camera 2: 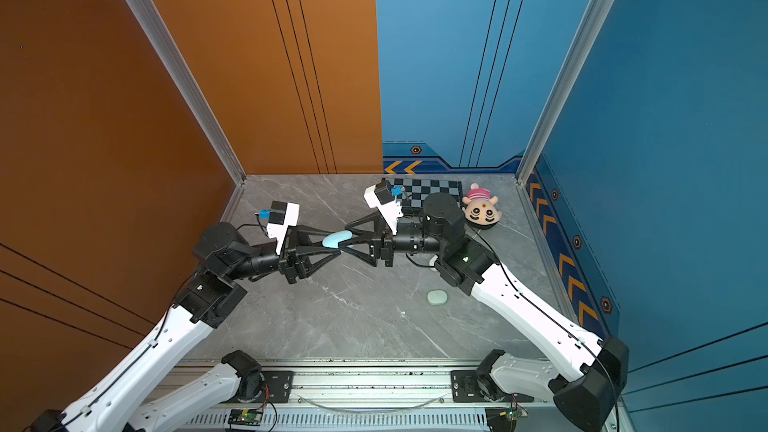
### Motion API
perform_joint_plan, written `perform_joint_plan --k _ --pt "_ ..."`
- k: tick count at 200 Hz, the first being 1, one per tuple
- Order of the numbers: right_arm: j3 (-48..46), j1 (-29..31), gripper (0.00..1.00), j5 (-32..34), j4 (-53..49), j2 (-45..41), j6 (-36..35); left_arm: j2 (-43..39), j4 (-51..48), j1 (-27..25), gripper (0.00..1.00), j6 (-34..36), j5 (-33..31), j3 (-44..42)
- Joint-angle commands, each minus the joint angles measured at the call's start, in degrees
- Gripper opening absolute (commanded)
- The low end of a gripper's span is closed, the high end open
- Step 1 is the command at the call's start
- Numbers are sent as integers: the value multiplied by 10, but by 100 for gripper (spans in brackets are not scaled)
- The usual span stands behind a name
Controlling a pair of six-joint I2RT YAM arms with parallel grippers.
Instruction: Insert the wireless bluetooth earbuds into the charging case
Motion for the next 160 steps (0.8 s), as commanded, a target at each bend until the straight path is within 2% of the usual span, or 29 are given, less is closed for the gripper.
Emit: perform_joint_plan --k 1,50,64,133,150,160 --pt "13 -4 62 63 -58 -6 -34 -5 21 2 0 7 19 9" --pt "34 -6 62 95 -70 10 -27 -6 22 2 0 5 24 8" --pt "40 -24 62 96 -71 14 -24 -4 21 0 0 6 27 9" --pt "52 -25 62 101 -79 27 -14 -6 22 -2 0 4 28 8" --pt "54 -25 59 93 -77 29 -8 -7 22 -2 0 5 26 6" --pt "56 -25 53 79 -75 31 -6 -9 22 -2 0 5 24 5"
